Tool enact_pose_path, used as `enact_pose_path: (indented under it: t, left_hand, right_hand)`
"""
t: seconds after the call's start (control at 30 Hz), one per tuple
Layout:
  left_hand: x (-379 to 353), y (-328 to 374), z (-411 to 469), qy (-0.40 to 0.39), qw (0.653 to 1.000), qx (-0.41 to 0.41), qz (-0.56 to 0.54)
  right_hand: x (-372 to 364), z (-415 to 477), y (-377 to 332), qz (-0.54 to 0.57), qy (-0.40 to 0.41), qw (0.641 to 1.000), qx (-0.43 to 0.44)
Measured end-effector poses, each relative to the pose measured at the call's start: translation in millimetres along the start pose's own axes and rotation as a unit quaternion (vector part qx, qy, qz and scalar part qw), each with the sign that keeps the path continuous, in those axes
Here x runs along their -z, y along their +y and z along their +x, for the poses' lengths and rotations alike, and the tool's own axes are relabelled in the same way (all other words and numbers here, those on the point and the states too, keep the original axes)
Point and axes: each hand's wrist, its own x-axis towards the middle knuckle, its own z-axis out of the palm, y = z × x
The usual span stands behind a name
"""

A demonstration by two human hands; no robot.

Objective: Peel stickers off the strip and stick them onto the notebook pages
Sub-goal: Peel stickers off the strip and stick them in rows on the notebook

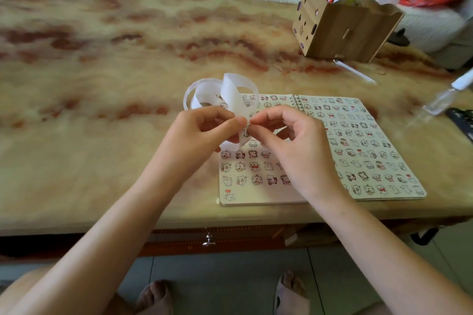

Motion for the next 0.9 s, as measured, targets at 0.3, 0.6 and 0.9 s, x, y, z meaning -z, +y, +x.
enact_pose_path:
  t: [0.3,0.6,0.9]
  left_hand:
    - [-0.6,-3.1,0.8,0.001,1.0,-0.001,0.008]
    - [-0.4,-3.3,0.8,0.0,1.0,0.001,0.01]
    - [-0.7,-3.5,0.2,0.005,1.0,0.007,0.016]
  right_hand:
    - [1.3,0.7,3.2,-0.04,-0.005,0.999,0.036]
    - [2.4,-0.2,4.9,-0.042,-0.013,0.998,0.047]
    - [2.2,-0.7,5.1,-0.057,-0.013,0.995,0.081]
